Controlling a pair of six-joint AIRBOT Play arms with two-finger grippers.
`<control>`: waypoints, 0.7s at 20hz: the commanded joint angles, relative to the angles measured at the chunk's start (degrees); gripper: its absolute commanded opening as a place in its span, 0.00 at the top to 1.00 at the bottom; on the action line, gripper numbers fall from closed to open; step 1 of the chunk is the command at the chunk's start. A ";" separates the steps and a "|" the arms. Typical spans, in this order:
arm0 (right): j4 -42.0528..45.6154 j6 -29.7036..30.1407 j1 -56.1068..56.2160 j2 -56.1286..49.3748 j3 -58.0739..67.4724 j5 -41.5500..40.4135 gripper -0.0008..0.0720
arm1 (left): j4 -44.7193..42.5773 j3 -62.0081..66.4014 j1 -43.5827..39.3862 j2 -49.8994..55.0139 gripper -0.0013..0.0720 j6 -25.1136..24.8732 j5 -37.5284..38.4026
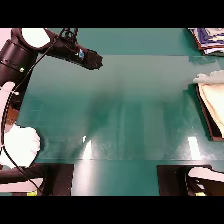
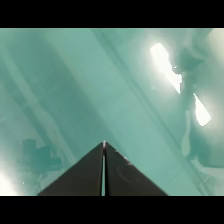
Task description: Fold the shirts.
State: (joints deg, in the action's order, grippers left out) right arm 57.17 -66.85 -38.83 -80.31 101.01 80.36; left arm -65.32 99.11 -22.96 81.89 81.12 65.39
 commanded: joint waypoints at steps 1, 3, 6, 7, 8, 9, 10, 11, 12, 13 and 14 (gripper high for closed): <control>4.57 -0.04 -4.70 6.36 -10.25 2.29 0.97 | -0.07 -0.02 -0.04 0.02 0.95 -0.15 1.11; 4.50 -0.04 -9.94 10.40 -15.47 2.54 0.97 | -0.07 -0.02 -0.04 0.02 0.95 -0.15 1.14; 4.39 -0.15 -17.40 15.41 -22.62 2.16 0.95 | -0.07 -0.02 -0.04 0.02 0.95 -0.20 1.09; 4.37 -0.17 -19.39 16.68 -25.05 2.16 0.80 | -0.07 -0.02 -0.04 0.02 0.95 -0.20 1.11; 4.37 -0.17 -20.76 17.57 -27.21 2.12 0.62 | -0.07 -0.02 -0.04 0.02 0.95 -0.24 1.14; 4.37 -0.17 -22.05 18.45 -29.53 1.97 0.50 | -0.07 -0.02 -0.04 0.02 0.95 -0.63 1.16; 4.35 -0.17 -23.02 19.19 -31.50 1.86 0.46 | -0.07 -0.02 -0.04 0.02 0.95 -0.61 1.20; 4.31 -0.17 -23.52 19.71 -32.96 1.77 0.46 | -0.09 -0.02 -0.04 0.02 0.95 -0.61 1.27; 4.17 -0.17 -23.69 20.15 -34.05 1.68 0.46 | -0.07 -0.02 -0.04 0.02 0.95 -0.61 1.27; 3.19 -0.17 -23.61 20.39 -34.69 1.64 0.46 | -0.07 -0.02 -0.04 0.02 0.95 -0.61 1.25; 1.31 -0.17 -22.97 20.33 -34.47 1.57 0.46 | -0.07 -0.02 -0.04 0.02 0.95 -0.61 1.22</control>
State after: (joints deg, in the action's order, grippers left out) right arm 60.88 -67.00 -60.93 -61.21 69.25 82.17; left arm -65.36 99.11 -22.96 81.89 80.66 66.63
